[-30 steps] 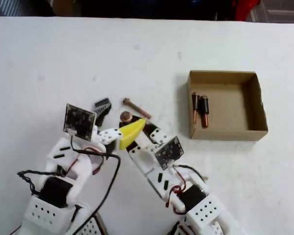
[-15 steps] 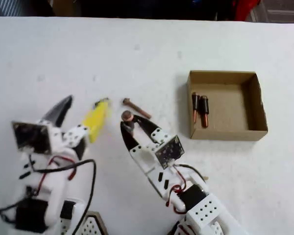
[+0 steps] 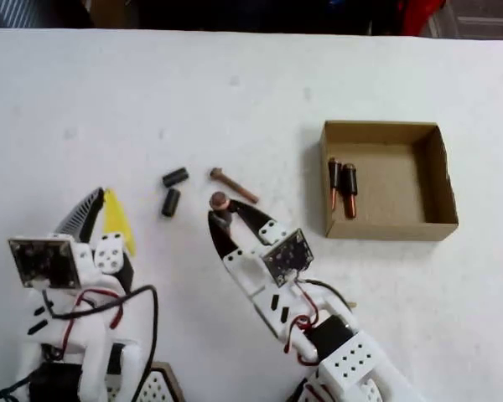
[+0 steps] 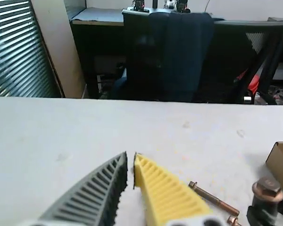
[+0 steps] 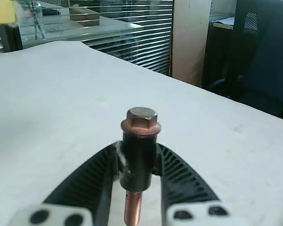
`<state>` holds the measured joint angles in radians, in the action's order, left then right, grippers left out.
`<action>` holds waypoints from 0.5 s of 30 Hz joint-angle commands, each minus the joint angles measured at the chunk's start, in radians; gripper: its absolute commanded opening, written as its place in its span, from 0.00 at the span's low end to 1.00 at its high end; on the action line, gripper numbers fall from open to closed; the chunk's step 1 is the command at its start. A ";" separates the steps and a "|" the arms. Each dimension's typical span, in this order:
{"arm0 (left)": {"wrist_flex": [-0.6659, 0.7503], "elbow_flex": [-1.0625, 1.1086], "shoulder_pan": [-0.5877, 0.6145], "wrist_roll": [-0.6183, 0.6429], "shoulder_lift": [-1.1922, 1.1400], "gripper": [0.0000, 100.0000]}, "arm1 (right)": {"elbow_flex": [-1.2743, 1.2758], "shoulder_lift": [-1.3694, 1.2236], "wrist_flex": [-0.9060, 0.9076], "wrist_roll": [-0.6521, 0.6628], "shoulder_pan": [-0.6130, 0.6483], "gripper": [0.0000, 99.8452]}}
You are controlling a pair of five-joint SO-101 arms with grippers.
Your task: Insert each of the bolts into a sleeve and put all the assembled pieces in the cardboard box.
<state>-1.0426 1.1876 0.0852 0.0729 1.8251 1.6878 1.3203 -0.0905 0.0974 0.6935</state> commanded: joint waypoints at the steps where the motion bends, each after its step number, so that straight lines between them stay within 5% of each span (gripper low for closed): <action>1: -0.038 0.008 0.012 -0.034 0.004 0.02 | 0.008 0.016 -0.002 0.002 -0.012 0.02; 15: -0.247 0.023 0.004 -0.077 0.004 0.02 | 0.008 0.018 -0.002 0.002 -0.058 0.02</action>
<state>-1.2482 1.2029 0.0898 0.0054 1.8251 1.6878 1.3203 -0.0905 0.0974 0.6475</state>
